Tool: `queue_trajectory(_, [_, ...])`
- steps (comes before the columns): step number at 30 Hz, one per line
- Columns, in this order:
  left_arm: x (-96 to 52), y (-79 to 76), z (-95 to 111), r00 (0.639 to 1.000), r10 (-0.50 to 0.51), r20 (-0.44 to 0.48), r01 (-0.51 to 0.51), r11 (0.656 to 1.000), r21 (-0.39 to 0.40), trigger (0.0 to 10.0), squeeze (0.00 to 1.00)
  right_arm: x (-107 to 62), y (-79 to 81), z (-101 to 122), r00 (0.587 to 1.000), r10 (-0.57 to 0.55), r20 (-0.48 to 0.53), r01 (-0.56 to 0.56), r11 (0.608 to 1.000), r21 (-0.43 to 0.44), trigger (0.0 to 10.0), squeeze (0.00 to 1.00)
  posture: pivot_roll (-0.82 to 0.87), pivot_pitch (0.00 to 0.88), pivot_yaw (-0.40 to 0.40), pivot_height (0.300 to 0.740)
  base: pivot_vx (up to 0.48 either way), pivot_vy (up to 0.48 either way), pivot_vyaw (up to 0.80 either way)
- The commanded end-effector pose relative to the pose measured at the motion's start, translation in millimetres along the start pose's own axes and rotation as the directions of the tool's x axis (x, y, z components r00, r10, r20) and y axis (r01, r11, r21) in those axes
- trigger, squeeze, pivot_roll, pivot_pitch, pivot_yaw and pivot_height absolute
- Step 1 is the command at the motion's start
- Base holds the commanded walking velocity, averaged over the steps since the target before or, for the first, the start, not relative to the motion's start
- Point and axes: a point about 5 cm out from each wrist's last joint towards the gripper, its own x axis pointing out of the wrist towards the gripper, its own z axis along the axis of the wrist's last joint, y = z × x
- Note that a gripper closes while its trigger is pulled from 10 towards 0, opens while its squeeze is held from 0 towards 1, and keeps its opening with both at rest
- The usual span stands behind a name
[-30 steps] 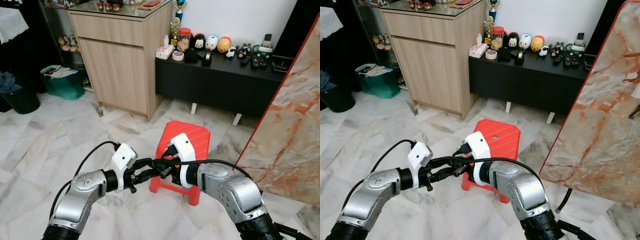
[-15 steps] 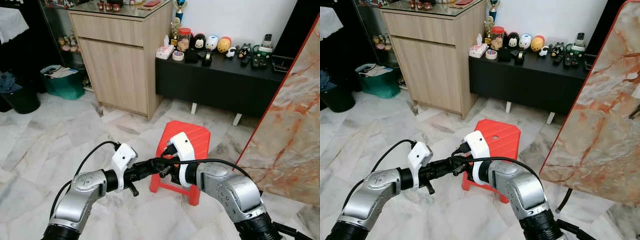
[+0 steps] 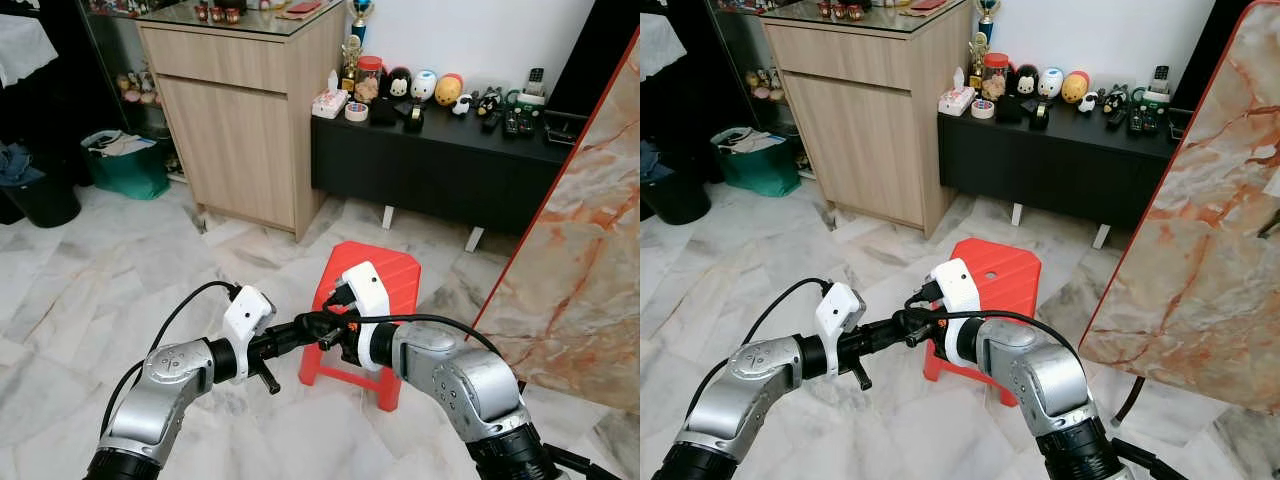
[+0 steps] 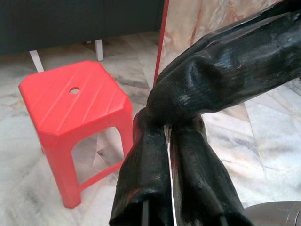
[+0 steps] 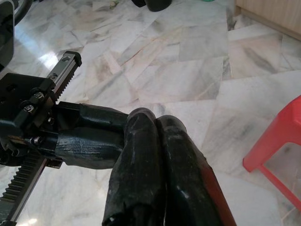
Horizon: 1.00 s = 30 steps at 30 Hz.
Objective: Hang keys on a hook
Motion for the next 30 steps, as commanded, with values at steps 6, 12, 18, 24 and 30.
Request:
queue_trajectory(6, [-3.9, 3.4, 1.3, 0.999, 0.025, 0.022, -0.025, 1.0, -0.005, 0.0, 0.0, -2.2, -8.9, -1.3, 0.999, -0.047, 0.005, 0.046, 0.998, 0.034, 10.0, 0.0, 0.04, 0.0, -0.068, 0.736, 0.0, 0.0, 0.0])
queue_trajectory(12, [-5.2, 3.4, 0.5, 0.999, 0.03, 0.022, -0.03, 1.0, -0.007, 0.0, 0.0, -4.1, -18.2, -2.3, 0.995, -0.099, 0.011, 0.098, 0.993, 0.068, 10.0, 0.0, 0.04, 0.0, -0.068, 0.736, 0.0, 0.0, 0.0])
queue_trajectory(18, [-5.2, 3.4, 0.0, 0.999, 0.029, 0.02, -0.029, 1.0, -0.009, 0.0, 0.0, -3.4, -22.0, -1.7, 0.991, -0.127, 0.028, 0.124, 0.988, 0.097, 10.0, 0.0, 0.04, 0.0, -0.068, 0.736, 0.0, 0.0, 0.0])
queue_trajectory(24, [-5.5, 3.7, -0.7, 0.999, 0.03, 0.018, -0.03, 0.999, -0.01, 0.0, 0.0, -3.0, -21.9, 0.0, 0.991, -0.126, 0.045, 0.121, 0.988, 0.099, 10.0, 1.0, 0.05, 0.0, -0.069, 0.736, 0.0, 0.0, 0.0])
queue_trajectory(30, [-5.1, 3.1, -1.5, 1.0, 0.023, 0.013, -0.022, 1.0, -0.013, 0.0, 0.0, -2.9, -26.6, 6.5, 0.981, -0.161, 0.105, 0.147, 0.981, 0.13, 10.0, 0.97, 0.05, 0.0, -0.069, 0.736, 0.0, 0.0, 0.0])
